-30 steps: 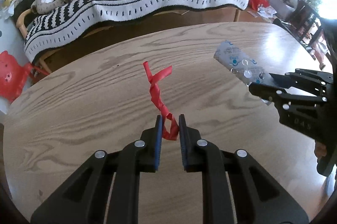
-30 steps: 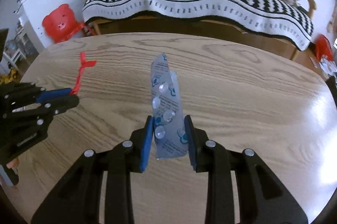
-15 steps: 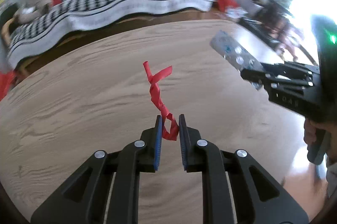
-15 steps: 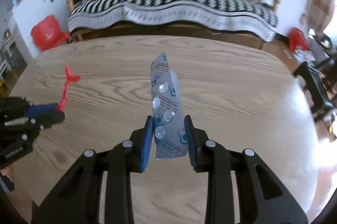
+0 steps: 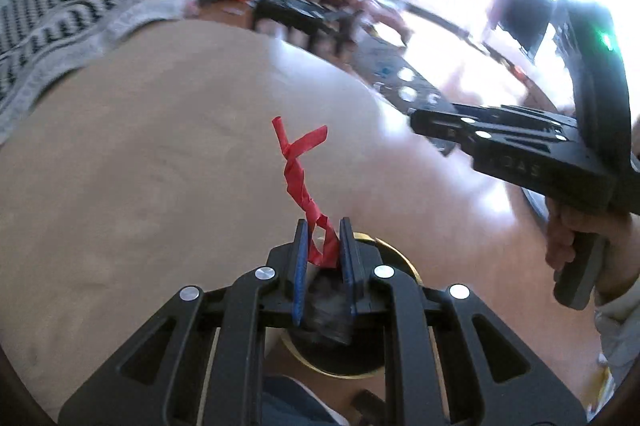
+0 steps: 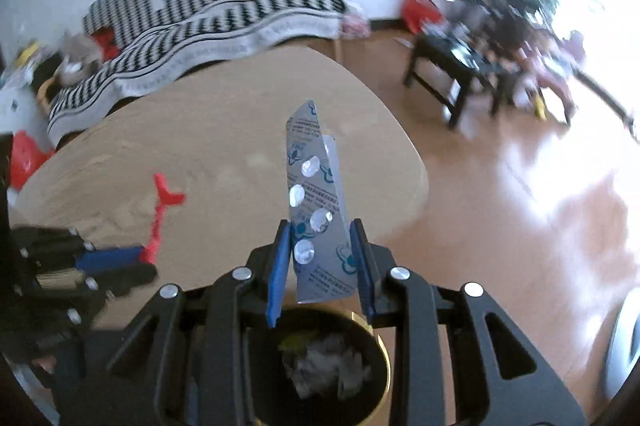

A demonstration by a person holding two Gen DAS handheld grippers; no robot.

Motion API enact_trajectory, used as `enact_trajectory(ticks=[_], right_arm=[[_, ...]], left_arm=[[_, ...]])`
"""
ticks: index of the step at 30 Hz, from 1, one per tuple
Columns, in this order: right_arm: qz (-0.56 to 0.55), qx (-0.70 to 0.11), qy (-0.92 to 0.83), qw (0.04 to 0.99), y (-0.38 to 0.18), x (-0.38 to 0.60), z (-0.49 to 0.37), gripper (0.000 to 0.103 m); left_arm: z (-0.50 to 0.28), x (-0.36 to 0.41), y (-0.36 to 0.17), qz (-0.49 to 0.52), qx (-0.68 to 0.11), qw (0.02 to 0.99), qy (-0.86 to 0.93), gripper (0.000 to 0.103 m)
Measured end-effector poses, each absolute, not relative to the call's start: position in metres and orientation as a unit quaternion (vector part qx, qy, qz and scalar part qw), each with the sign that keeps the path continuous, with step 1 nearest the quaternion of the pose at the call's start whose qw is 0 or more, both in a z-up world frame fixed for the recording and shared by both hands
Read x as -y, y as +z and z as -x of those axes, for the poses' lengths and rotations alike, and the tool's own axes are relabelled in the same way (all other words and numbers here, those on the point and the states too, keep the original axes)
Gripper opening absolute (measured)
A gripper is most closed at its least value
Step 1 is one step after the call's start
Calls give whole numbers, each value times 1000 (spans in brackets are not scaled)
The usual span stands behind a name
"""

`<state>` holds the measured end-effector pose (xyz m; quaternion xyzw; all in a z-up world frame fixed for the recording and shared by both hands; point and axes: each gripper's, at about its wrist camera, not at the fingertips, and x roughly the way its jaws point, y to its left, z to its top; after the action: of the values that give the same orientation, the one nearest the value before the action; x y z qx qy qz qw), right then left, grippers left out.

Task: Collect trash
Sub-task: 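Carry ribbon and blister pack over the bin and open both tools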

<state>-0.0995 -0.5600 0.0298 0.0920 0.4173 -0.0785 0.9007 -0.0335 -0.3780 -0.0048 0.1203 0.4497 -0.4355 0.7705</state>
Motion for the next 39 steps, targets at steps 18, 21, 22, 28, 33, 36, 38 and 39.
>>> enact_trajectory(ticks=[18, 21, 22, 28, 33, 36, 38, 39], right_arm=[[-271, -550, -72, 786, -169, 580, 172, 30], [-275, -556, -71, 781, -172, 578, 168, 30], [-276, -557, -71, 780, -170, 580, 165, 30], [-290, -560, -77, 772, -177, 586, 166, 30], [-312, -561, -76, 763, -182, 590, 166, 32], [-345, -568, -87, 742, -181, 601, 165, 77], [-342, -549, -94, 757, -166, 608, 167, 96], [-331, -538, -106, 768, -153, 613, 170, 96]], left_arm=[[70, 423, -152, -210, -578, 678, -403, 15], [77, 430, -155, -211, -585, 673, -401, 15], [78, 432, -158, -212, -587, 671, -401, 15], [72, 432, -167, -216, -595, 661, -403, 15], [70, 432, -172, -207, -600, 657, -408, 15], [64, 428, -176, -179, -623, 651, -395, 65], [64, 422, -168, -163, -618, 665, -386, 97], [66, 418, -159, -153, -605, 675, -394, 97]])
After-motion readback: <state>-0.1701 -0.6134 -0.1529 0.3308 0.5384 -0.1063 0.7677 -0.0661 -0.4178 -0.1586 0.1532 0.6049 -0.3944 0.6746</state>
